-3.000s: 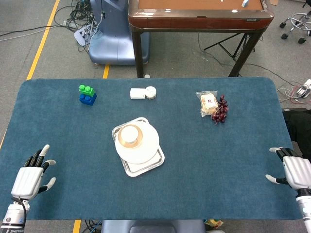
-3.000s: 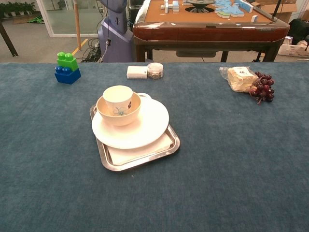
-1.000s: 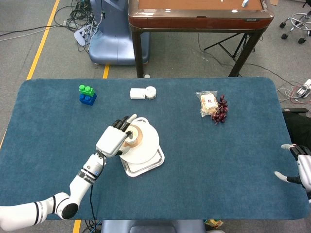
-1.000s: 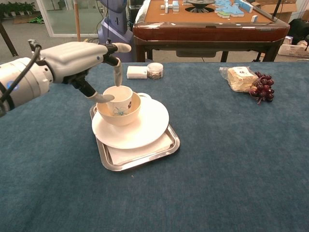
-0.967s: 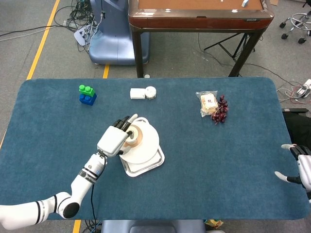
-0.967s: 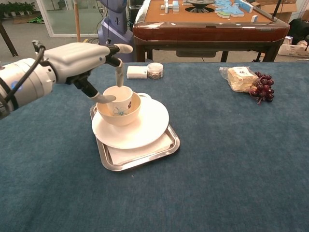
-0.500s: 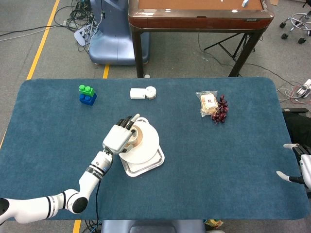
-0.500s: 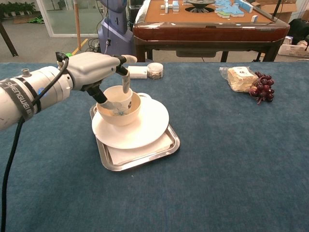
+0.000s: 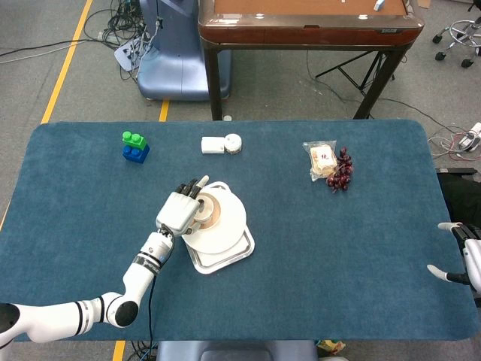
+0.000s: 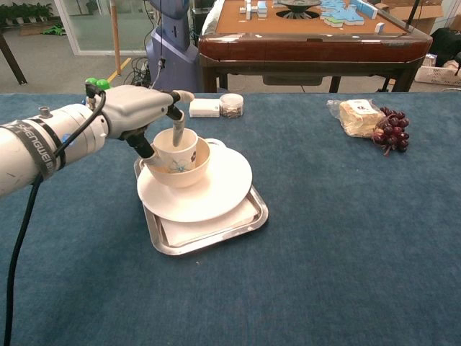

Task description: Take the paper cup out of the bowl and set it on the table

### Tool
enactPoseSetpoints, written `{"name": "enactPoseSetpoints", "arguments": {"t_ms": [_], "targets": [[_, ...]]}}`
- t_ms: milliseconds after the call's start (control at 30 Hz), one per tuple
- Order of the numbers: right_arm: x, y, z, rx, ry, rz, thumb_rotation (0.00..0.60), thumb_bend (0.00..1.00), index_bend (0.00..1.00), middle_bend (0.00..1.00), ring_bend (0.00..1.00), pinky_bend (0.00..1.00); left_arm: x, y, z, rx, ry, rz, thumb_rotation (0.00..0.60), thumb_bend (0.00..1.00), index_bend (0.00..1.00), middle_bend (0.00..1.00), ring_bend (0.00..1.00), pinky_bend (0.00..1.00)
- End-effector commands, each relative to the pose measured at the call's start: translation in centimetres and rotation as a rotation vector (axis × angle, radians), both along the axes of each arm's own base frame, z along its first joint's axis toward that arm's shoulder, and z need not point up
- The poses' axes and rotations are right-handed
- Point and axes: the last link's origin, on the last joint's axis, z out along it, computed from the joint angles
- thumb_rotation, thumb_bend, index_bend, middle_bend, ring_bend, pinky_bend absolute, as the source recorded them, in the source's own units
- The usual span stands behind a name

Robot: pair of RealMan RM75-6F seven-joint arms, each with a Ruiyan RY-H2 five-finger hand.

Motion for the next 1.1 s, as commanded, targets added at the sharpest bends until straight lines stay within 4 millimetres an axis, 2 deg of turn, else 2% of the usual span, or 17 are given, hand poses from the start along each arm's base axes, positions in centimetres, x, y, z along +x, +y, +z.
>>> {"name": "enactPoseSetpoints", "arguments": {"t_ms": [33,500,800,1100], "targets": [[-0.01,0.0,-0.01,0.001,0.0,0.0,0.6,0.0,0.26,0.27,0.19,0.37,-0.44,0.25,-0.09,0.001,0.013,0.026,0.6,0.25,0.48,0.0,0.0,0.15],[-0.03,-0.07,-0.07,0.001,-0.001,-0.001,0.6,0.0,0.26,0.27,0.19,0.37,-0.66,0.31,-0.3,-0.005,0.01,0.049,0.6,0.26,0.57,0.0,0.0,0.15],[-0.09,-0.1,-0.04,0.001,-0.002,-0.004,0.6,0.0,0.26,0.27,0.19,0.37,-0.8,0.37,-0.51,0.0,0.022,0.053,0.6,0.26,0.58,0.0,0.0,0.15],[-0.09,-0.12,-0.09,0.002,0.0,-0.004,0.6,0.0,0.26,0.27,0.19,0.37,-0.82,0.22,-0.6,0.004,0.024,0.047,0.6,0.33,0.59,0.0,0.0,0.15]]}}
